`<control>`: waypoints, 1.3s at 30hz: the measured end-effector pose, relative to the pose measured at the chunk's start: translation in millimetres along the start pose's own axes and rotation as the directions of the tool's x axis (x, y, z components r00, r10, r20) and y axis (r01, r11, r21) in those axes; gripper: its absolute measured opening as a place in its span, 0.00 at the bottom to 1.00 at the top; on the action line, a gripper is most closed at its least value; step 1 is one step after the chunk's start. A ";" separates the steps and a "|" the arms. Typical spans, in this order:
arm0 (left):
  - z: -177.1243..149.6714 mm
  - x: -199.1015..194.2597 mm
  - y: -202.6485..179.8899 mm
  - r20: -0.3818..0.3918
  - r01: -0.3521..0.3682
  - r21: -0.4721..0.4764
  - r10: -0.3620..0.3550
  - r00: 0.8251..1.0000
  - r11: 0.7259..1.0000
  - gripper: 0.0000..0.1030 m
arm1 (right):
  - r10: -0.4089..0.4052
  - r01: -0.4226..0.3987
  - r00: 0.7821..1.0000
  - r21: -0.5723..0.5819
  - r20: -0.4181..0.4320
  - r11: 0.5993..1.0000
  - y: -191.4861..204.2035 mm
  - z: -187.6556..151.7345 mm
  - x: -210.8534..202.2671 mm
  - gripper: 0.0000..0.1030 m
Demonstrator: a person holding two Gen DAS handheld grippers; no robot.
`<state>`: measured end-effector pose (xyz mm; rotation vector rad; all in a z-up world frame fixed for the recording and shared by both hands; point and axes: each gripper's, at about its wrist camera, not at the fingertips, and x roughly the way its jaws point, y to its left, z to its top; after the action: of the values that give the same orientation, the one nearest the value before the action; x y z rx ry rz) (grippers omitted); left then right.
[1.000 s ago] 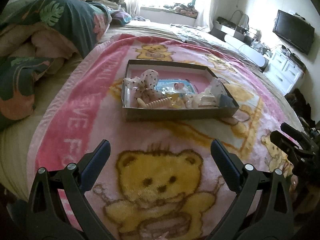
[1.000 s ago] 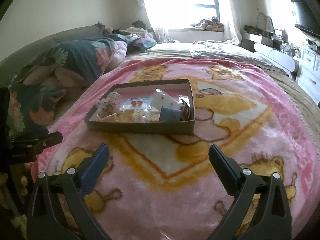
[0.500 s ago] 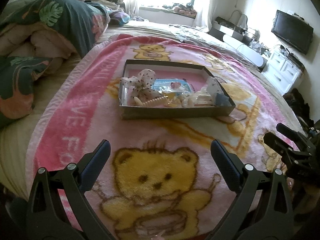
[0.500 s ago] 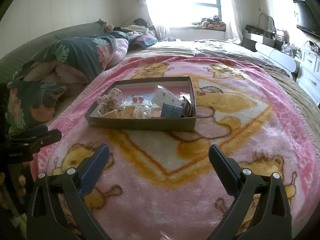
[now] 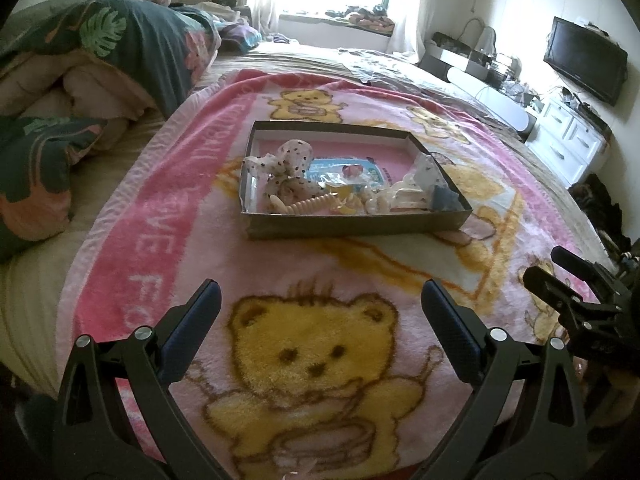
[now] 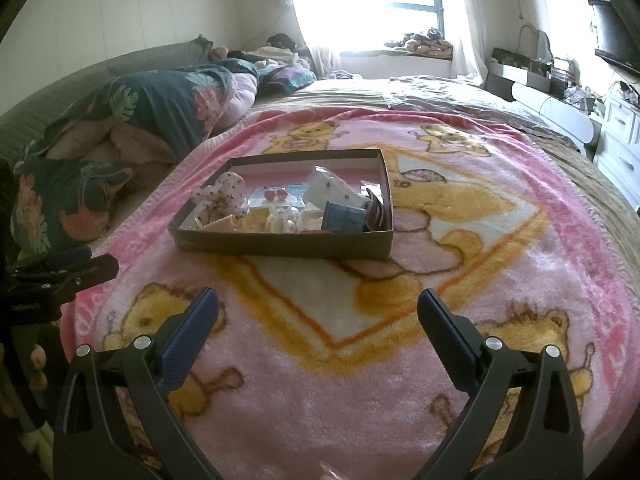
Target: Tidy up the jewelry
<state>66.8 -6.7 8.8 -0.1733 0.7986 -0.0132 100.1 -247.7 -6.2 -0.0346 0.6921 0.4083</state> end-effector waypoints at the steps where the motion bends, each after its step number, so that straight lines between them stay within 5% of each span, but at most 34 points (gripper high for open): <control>1: -0.5 -0.2 0.7 -0.002 -0.001 -0.002 0.001 1.000 1.000 0.91 | -0.001 0.001 1.000 0.002 0.002 1.000 -0.3 0.7 0.0 0.96; 39: 1.7 -1.1 0.8 -0.004 -0.022 0.003 0.022 1.000 1.000 0.91 | -0.001 0.001 1.000 0.000 0.003 1.000 -0.6 -0.5 0.6 0.96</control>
<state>67.2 -5.6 10.6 -0.1617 0.8049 0.0060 100.4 -248.1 -7.0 -0.0339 0.6893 0.4075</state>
